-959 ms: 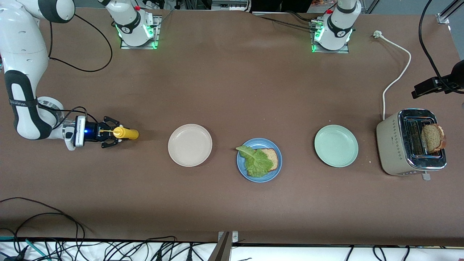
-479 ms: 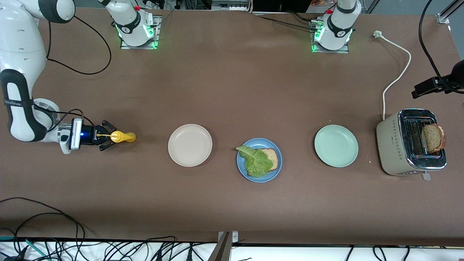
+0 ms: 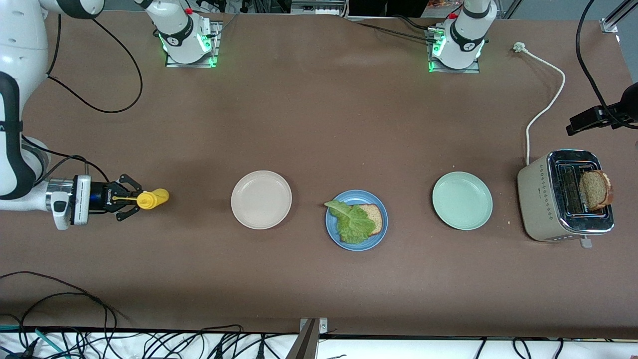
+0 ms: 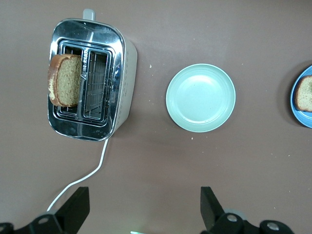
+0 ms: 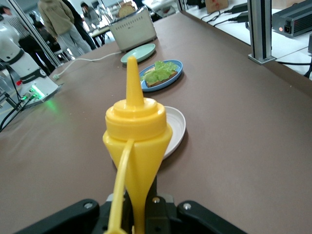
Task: Make sandwich in blue plate with both arms
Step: 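Lift the yellow bottle and carry it toward the blue plate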
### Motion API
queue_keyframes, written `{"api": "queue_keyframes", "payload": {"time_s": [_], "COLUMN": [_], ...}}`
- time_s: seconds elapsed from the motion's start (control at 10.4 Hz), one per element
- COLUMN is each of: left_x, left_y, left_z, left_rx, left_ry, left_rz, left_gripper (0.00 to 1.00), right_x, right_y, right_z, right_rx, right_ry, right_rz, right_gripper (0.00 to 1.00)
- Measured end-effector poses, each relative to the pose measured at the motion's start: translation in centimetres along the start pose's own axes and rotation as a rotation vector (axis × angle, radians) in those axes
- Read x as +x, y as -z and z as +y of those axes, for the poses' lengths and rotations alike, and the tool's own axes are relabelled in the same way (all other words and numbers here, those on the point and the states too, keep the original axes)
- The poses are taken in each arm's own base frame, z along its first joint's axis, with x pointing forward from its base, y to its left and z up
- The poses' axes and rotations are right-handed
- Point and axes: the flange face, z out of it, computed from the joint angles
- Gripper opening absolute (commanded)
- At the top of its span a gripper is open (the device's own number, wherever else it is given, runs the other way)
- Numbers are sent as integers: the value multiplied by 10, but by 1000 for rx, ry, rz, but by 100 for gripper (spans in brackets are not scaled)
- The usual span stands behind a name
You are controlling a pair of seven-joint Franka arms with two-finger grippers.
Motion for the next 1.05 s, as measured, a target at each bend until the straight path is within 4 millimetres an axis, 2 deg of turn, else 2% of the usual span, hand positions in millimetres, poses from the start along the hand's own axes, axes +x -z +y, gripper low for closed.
{"api": "queue_keyframes", "payload": {"time_s": [0.19,0.29,0.48,0.67,0.86,0.96,1.05], "left_x": [0,0,0,0,0,0,0], "left_y": [0,0,0,0,0,0,0], "left_z": [0,0,0,0,0,0,-1], "left_rx": [0,0,0,0,0,0,0], "left_ry": [0,1,1,1,1,1,1], "left_rz": [0,0,0,0,0,0,0], "left_gripper": [100,100,100,100,100,100,100], "right_x": [65,101,168,230,271,281,286], "right_y": [-15,-28,-72,-131,-188,-208,-220], "right_z": [-10,-17,-35,-55,-76,-85,-90], "right_rx": [-45,-80,-143,-239,-328,-358,-371], "right_ry": [-13,-10,-14,-46,-95,-102,-118], "right_rz": [-106,-173,-286,-366,-392,-417,-426], "right_gripper": [10,10,10,10,10,10,10]}}
